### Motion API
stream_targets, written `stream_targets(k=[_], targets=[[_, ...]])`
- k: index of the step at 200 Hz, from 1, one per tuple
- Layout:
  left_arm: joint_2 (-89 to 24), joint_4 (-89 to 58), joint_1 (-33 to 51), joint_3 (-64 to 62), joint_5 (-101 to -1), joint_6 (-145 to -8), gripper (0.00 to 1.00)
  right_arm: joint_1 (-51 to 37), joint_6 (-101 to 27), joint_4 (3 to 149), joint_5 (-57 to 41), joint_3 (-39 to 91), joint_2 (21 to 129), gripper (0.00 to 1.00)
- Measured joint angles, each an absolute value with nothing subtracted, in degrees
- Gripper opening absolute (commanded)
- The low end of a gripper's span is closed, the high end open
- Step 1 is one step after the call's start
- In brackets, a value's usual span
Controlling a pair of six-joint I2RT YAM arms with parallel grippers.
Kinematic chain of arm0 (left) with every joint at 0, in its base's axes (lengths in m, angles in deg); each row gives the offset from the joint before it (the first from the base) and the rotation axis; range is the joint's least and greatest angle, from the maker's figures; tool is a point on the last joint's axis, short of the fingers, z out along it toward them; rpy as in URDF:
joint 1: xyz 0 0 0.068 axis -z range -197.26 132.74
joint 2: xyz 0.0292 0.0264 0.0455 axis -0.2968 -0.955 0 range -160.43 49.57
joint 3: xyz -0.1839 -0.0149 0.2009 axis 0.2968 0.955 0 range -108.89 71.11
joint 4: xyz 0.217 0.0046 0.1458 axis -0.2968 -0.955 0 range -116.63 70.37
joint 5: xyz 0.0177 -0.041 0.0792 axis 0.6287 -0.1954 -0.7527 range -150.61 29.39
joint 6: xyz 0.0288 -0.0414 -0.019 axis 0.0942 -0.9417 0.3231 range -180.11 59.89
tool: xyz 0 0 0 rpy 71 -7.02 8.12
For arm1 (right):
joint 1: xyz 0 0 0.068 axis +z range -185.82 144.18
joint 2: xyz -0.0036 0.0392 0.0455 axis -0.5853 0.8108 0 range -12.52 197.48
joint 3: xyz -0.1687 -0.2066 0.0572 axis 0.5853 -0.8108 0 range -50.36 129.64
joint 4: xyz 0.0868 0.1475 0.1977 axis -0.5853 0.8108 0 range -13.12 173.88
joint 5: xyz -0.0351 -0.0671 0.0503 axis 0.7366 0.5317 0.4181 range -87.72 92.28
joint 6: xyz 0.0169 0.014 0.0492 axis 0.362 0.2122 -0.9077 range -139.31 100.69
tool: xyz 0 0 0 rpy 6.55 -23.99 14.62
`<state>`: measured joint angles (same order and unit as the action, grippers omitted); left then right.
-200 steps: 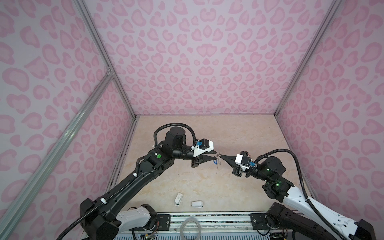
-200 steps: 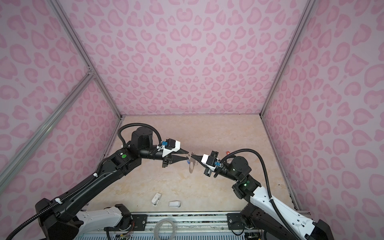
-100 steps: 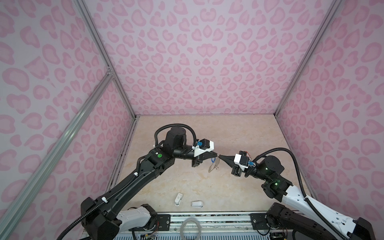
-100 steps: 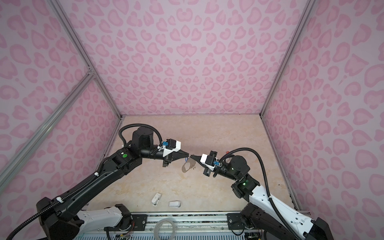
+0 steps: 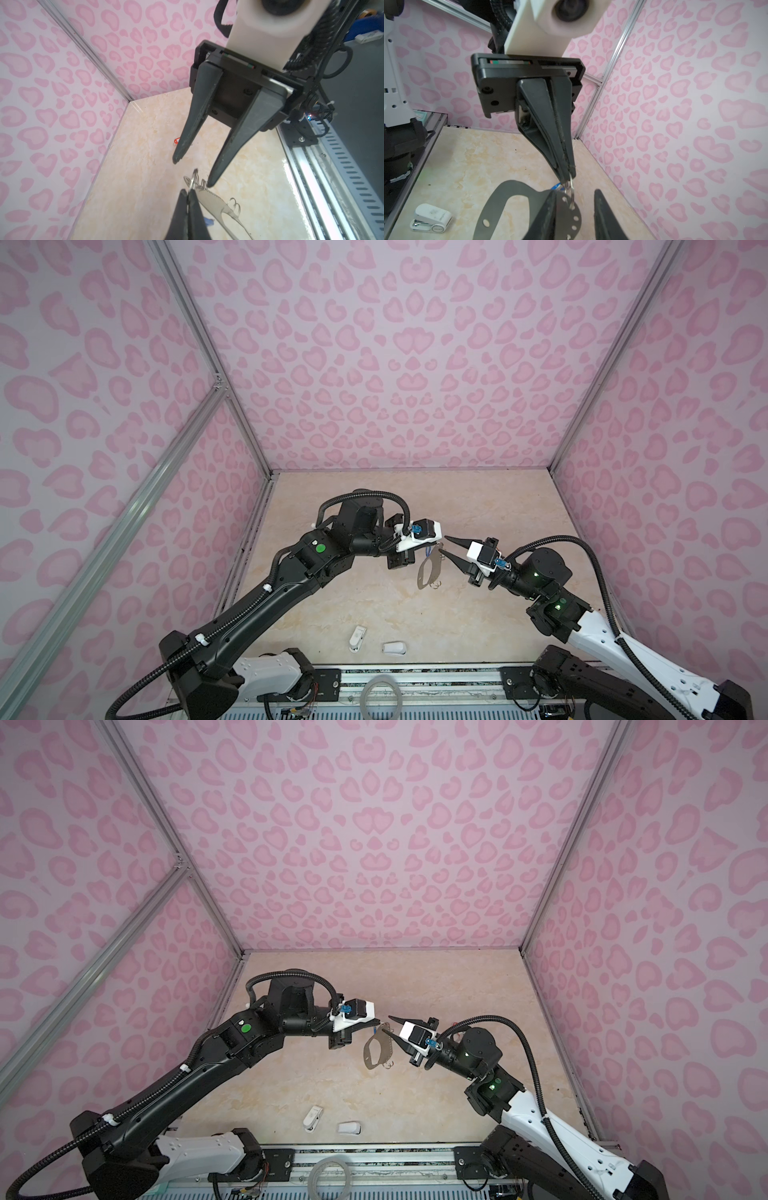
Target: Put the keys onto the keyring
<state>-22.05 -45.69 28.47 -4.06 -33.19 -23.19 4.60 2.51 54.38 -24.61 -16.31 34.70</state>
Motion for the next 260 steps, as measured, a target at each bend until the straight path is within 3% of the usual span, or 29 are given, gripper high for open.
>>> stream_targets(k=[69,119,150,159,165,182,186,221,260], targets=[[-24.82,-53.43,32.58,-9.79,-44.18,-18.07,0.03,4.58,3.80,56.76,-24.33,-15.85,35.90,0.17],[-25.13,-55.44,33.74,-10.99,-45.41,-16.98,0.03,4.62,3.63,56.63,-24.37,-15.88,36.12,0.15],[-25.13,-55.68,34.09,-11.21,-45.56,-16.76,0.03,4.62,3.34,56.70,-24.85,-15.88,36.32,0.00],[-25.11,-55.70,34.16,-11.21,-45.62,-16.59,0.03,4.62,2.58,56.70,-24.92,-15.88,36.32,0.00],[-25.11,-55.70,34.18,-11.21,-45.62,-16.59,0.10,4.62,2.60,56.70,-24.94,-15.88,36.32,0.00],[-24.84,-55.07,34.22,-10.88,-45.67,-17.05,0.56,4.62,2.66,56.70,-24.92,-15.88,36.21,0.00],[-24.56,-54.48,34.22,-10.42,-45.65,-17.39,0.61,4.62,2.64,56.70,-24.92,-15.88,36.16,0.00],[-19.86,-48.80,31.55,-3.06,-45.41,-21.77,0.66,4.56,2.12,56.59,-25.14,-16.58,35.49,0.00],[-16.69,-41.36,26.20,3.85,-39.90,-28.39,0.61,4.56,1.24,55.01,-26.32,-17.30,34.94,0.00]])
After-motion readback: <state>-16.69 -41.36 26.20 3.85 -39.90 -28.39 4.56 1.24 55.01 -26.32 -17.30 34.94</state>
